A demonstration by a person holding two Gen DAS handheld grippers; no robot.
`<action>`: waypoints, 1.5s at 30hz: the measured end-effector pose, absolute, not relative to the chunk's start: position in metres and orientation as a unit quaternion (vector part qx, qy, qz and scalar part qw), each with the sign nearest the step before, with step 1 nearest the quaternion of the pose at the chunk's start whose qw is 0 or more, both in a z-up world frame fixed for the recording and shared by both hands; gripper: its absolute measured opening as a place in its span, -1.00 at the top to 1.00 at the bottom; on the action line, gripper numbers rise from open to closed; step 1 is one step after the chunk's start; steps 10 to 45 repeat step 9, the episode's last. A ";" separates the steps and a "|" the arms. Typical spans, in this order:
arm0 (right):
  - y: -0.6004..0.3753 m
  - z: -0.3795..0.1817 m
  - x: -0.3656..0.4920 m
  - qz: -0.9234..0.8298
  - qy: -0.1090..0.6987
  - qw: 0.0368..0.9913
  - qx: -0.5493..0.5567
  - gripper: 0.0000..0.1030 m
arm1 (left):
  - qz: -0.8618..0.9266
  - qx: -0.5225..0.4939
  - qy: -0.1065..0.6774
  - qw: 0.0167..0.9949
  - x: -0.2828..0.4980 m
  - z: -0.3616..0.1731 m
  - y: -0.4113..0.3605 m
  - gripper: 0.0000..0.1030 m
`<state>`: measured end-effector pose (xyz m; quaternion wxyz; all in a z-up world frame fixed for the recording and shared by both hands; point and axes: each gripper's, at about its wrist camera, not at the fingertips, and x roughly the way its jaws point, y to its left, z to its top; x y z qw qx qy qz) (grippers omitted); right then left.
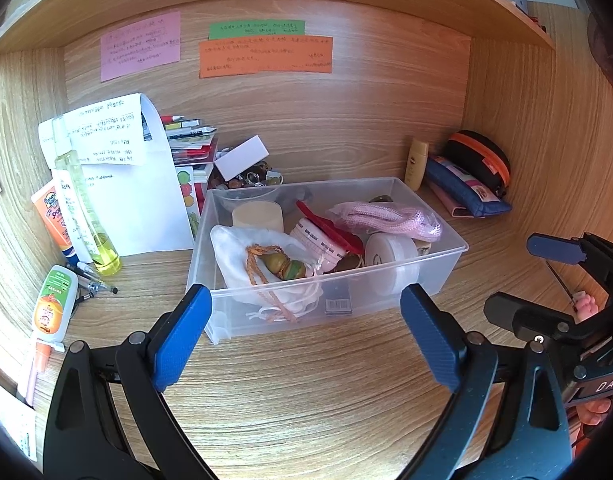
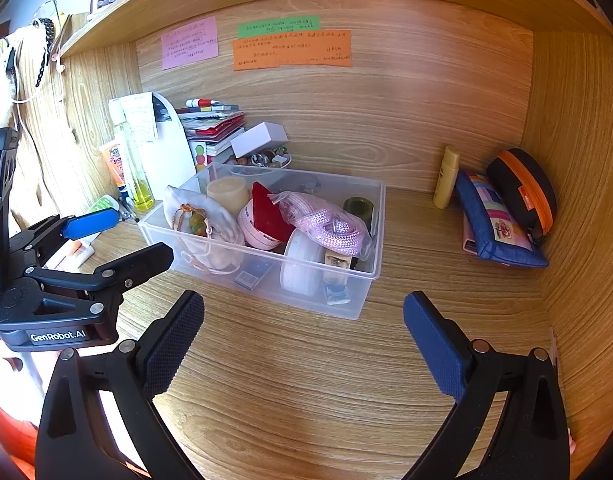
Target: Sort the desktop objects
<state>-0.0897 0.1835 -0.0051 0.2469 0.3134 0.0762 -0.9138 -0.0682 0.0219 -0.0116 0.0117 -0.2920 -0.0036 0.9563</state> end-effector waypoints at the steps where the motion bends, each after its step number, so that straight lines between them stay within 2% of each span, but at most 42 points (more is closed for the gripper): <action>1: 0.183 -0.006 -0.090 -0.914 0.076 0.247 0.314 -0.93 | 0.957 -0.291 -0.003 0.011 -0.068 -0.012 0.022 -0.87; 45: 0.184 -0.010 -0.091 -0.911 0.077 0.249 0.321 -0.93 | 0.957 -0.290 -0.005 0.008 -0.067 -0.011 0.020 -0.88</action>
